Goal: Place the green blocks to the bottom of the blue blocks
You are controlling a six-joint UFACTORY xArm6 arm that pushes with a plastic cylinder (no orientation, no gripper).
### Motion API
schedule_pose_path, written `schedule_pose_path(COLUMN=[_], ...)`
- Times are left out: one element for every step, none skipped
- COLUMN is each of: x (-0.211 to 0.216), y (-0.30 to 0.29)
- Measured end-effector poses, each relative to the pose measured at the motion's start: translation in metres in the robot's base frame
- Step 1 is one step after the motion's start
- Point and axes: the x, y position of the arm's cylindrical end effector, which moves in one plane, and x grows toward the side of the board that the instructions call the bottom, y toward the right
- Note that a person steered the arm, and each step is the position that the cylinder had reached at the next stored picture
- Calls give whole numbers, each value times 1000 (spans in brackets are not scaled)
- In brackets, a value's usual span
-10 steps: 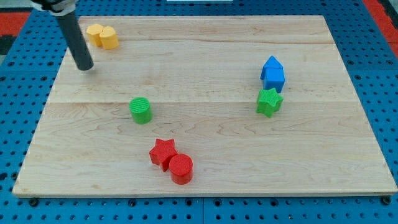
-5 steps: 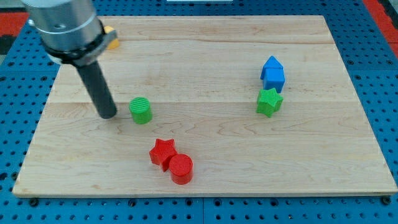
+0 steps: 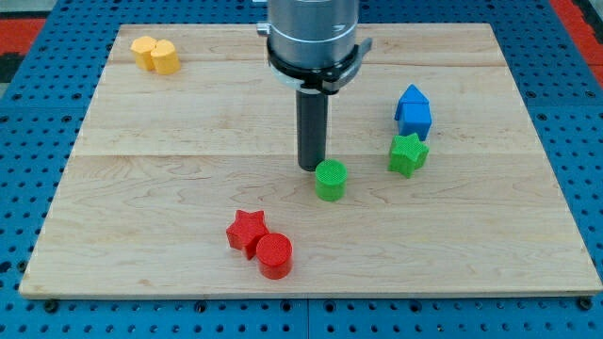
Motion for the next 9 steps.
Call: schedule_pose_path(x=[3, 21, 21, 24, 43, 52, 52, 52, 76], y=[-41, -13, 32, 49, 21, 42, 68, 98, 77])
